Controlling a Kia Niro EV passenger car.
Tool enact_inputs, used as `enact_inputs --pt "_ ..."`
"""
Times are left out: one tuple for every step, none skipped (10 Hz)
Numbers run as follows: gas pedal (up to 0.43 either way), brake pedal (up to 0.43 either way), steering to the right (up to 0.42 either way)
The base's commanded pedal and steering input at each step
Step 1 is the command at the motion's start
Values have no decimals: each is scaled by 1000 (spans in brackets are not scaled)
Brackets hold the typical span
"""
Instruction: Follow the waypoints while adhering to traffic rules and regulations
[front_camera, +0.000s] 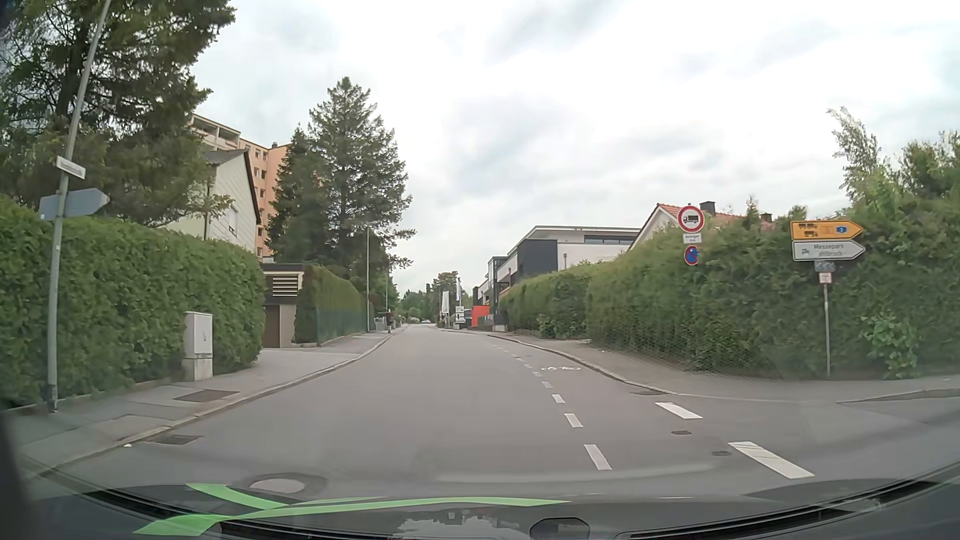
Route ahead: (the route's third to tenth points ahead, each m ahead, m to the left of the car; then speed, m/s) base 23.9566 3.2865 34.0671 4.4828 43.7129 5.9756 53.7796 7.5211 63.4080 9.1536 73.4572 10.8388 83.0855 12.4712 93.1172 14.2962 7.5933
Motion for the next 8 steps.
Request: enact_inputs --pt "209 0 -29" --pt "209 0 -29" --pt "209 0 -28" --pt "197 0 -28" --pt "197 0 -28" --pt "197 0 -29" --pt "197 0 -29" --pt "197 0 -28"
